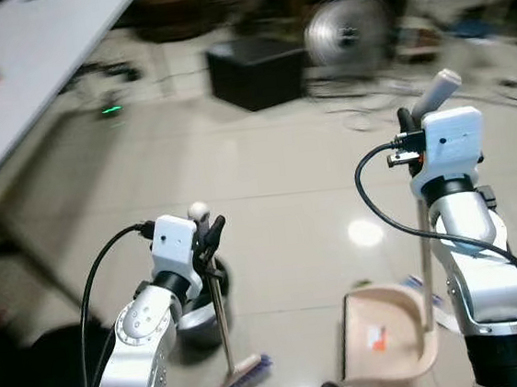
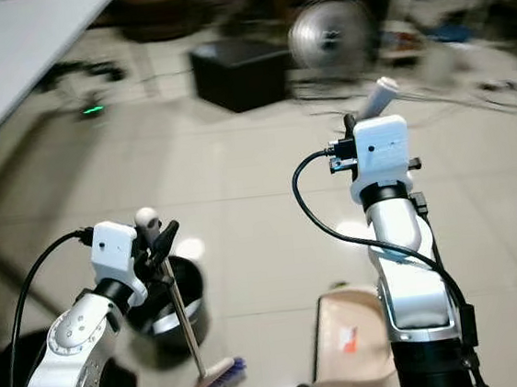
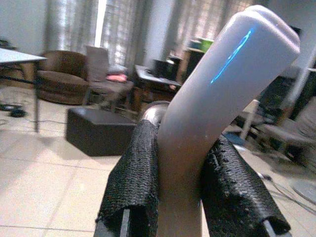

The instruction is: Sweep floor

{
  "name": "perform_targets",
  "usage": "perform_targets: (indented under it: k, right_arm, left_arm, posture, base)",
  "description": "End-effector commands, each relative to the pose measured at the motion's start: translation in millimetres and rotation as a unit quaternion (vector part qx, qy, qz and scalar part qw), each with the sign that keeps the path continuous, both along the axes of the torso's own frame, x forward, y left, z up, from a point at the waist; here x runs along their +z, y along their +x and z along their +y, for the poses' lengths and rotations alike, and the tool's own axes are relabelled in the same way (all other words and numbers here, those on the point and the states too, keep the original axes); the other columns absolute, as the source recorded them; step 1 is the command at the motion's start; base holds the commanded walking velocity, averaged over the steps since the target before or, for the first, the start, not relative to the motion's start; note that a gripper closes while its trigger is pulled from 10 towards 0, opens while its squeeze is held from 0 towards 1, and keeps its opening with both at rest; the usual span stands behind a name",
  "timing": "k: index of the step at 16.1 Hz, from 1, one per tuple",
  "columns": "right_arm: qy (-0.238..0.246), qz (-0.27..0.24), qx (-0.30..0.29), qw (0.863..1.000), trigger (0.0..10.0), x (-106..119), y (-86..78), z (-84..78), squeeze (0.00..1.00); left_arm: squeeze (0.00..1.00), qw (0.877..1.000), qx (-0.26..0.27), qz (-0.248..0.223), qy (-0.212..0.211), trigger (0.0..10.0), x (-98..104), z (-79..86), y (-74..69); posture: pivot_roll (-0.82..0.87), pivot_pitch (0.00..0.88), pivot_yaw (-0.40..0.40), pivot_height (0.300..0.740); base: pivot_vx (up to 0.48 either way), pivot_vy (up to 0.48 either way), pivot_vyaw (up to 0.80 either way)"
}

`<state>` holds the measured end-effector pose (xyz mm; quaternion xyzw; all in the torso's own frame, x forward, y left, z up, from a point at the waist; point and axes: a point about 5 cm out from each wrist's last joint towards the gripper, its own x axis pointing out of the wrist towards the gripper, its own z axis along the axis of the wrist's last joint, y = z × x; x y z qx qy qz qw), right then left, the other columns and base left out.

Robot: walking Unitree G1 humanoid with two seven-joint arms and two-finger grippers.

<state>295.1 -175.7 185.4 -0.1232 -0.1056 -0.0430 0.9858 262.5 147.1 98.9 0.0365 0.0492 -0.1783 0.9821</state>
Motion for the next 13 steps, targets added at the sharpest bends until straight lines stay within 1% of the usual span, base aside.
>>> perform_targets:
  k: [1,3,5,8,10,13]
  right_arm:
    - [0.000,-0.010,-0.001,1.000,10.0,5.0,-0.2,-3.5,0.00]
    - [0.006,-0.009,-0.002,1.000,10.0,4.4,0.2,-3.6,0.00]
    - [-0.003,-0.003,-0.009,1.000,10.0,2.6,-0.2,-6.7,0.00]
    - [-0.025,0.000,-0.025,0.999,10.0,3.0,-0.3,-14.2,0.00]
    - [-0.025,-0.003,-0.035,0.999,10.0,5.4,1.9,-17.3,0.00]
    - [0.008,-0.017,-0.011,1.000,10.0,11.4,0.7,-12.9,0.00]
  left_arm:
    - [0.00,1.000,-0.005,-0.021,0.004,10.0,9.5,-2.4,-0.2]
    - [0.00,1.000,-0.007,-0.025,0.006,10.0,10.5,-3.0,-0.3]
    - [0.00,0.999,-0.010,-0.033,0.004,10.0,15.0,-7.3,3.8]
    - [0.00,0.999,-0.007,-0.039,0.001,10.0,19.4,-9.2,6.7]
    - [0.00,0.999,-0.001,-0.042,0.001,10.0,20.6,-9.0,8.6]
    - [0.00,0.999,0.005,-0.044,0.009,10.0,21.1,-9.2,9.9]
  posture:
    - [0.01,0.000,0.023,0.740]
    - [0.01,0.000,0.027,0.740]
    - [0.00,0.000,0.031,0.740]
    - [0.00,0.000,0.033,0.740]
    - [0.00,0.000,0.033,0.740]
    - [0.00,0.000,0.035,0.740]
  base:
    - [0.000,0.000,-0.80]
    - [0.000,0.000,-0.80]
    - [0.000,-0.253,-0.80]
    - [0.000,-0.286,0.00]
    - [0.000,-0.292,0.00]
    - [0.000,-0.287,0.00]
